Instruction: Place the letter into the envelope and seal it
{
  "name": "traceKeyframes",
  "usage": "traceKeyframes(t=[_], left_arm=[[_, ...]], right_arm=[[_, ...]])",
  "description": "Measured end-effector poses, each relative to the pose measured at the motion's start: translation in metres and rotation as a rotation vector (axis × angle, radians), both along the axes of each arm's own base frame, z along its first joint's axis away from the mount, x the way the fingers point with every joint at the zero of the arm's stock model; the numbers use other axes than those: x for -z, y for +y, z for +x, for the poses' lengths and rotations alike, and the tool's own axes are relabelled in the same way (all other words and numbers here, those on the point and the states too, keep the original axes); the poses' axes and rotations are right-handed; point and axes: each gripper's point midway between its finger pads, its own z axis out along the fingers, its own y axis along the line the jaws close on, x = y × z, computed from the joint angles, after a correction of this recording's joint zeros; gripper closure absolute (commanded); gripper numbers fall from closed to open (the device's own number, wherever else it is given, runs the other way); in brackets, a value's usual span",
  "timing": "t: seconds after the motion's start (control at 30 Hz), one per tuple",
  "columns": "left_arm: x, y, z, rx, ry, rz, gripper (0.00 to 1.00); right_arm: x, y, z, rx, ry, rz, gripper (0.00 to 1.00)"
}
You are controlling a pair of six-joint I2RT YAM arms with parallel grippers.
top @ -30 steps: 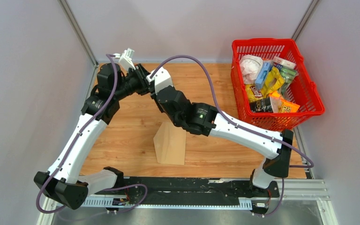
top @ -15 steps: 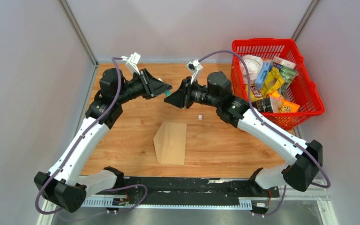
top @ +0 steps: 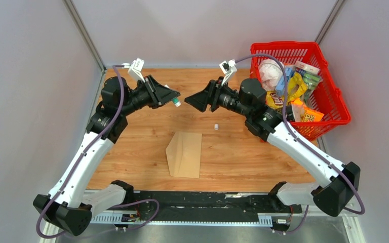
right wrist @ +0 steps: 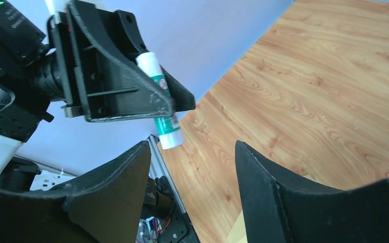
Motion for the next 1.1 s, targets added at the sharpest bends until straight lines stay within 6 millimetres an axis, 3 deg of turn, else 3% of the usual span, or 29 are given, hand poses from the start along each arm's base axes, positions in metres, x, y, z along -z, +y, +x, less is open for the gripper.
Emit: traceKeyframes(t=[0.17,0.33,0.47,0.83,1.1], left_arm=[[0.012,0.004,0.006,-0.058,0.098,-0.012,1.00],[0.018,0.004,0.009,-0.103,0.220,-0.079,1.00],[0.015,0.004,0.010,-0.137,0.293,-0.151,1.00],[0.015,0.007,0.006,-0.187,0.402,-0.301,1.00],[0.010,0.004,0.008,-0.172,0.422,-0.371,1.00]], right_arm=[[0.000,-0.006,-0.008,0.062,-0.059,-0.001,0.37],[0.016,0.011,-0.027,0.098,-0.180,-0.086,0.37],[0.017,0.021,-0.038,0.125,-0.264,-0.125,0.38],[0.004,0.015,-0.021,0.303,-0.376,-0.130,0.38],[0.014,0.027,-0.016,0.304,-0.386,-0.155,0.40]])
